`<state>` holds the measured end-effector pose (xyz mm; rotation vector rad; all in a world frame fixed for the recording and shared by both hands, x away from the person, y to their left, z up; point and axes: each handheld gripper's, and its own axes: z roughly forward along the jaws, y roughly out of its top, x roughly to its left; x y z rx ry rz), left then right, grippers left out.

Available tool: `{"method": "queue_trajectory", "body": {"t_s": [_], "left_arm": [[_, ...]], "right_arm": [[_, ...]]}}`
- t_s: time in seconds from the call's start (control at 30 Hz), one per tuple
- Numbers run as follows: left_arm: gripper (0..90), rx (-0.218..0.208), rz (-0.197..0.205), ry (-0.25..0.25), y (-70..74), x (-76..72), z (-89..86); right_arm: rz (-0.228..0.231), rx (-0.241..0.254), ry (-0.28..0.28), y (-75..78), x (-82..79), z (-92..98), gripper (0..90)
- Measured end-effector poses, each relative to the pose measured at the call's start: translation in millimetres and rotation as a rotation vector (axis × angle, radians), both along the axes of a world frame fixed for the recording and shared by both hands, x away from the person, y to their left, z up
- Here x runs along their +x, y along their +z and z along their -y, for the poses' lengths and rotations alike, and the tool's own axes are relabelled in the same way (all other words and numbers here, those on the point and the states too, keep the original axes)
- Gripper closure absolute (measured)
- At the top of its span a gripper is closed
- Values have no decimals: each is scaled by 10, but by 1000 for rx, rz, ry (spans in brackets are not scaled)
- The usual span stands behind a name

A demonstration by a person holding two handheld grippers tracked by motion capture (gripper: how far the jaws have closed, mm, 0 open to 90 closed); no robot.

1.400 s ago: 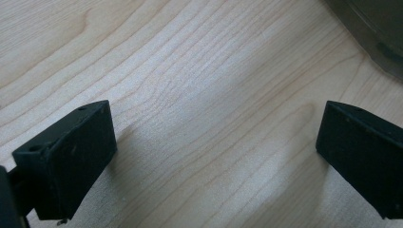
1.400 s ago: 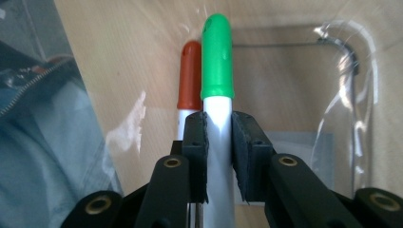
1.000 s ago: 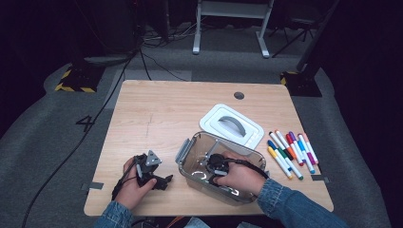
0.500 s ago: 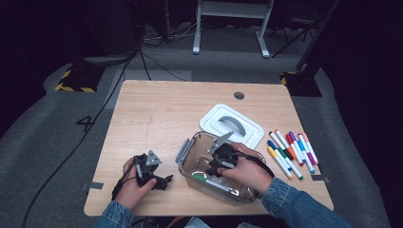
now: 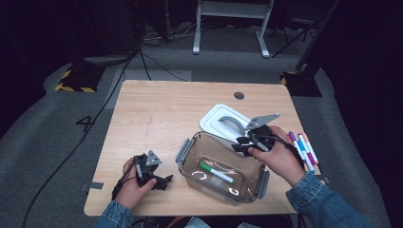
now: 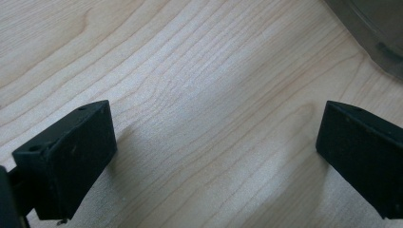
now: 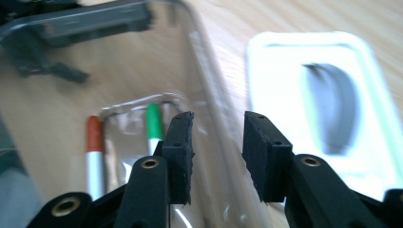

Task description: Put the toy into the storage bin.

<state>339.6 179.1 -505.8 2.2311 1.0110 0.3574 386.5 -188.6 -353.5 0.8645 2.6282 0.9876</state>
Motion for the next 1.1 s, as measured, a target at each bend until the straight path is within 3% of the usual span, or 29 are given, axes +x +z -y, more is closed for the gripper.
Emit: {"method": "queue_trajectory", "body": {"t_s": [0.2,0.3,0.7,0.87,1.1], "left_arm": [[1,0,0,0,0,0,0],[1,-1,0,0,-1,0,1],[1,0,0,0,0,0,0],[1,0,0,1,0,0,0],[1,-1,0,0,0,0,0]], "right_arm": [[14,15,-104,66,65,401,658],[13,-2,-152,46,87,578,669],[-76,-66,-320,-438,153,1197,682],[-127,-91,-352,-695,154,1357,679],[-173,-118,-373,-934,170,1447,685]]}}
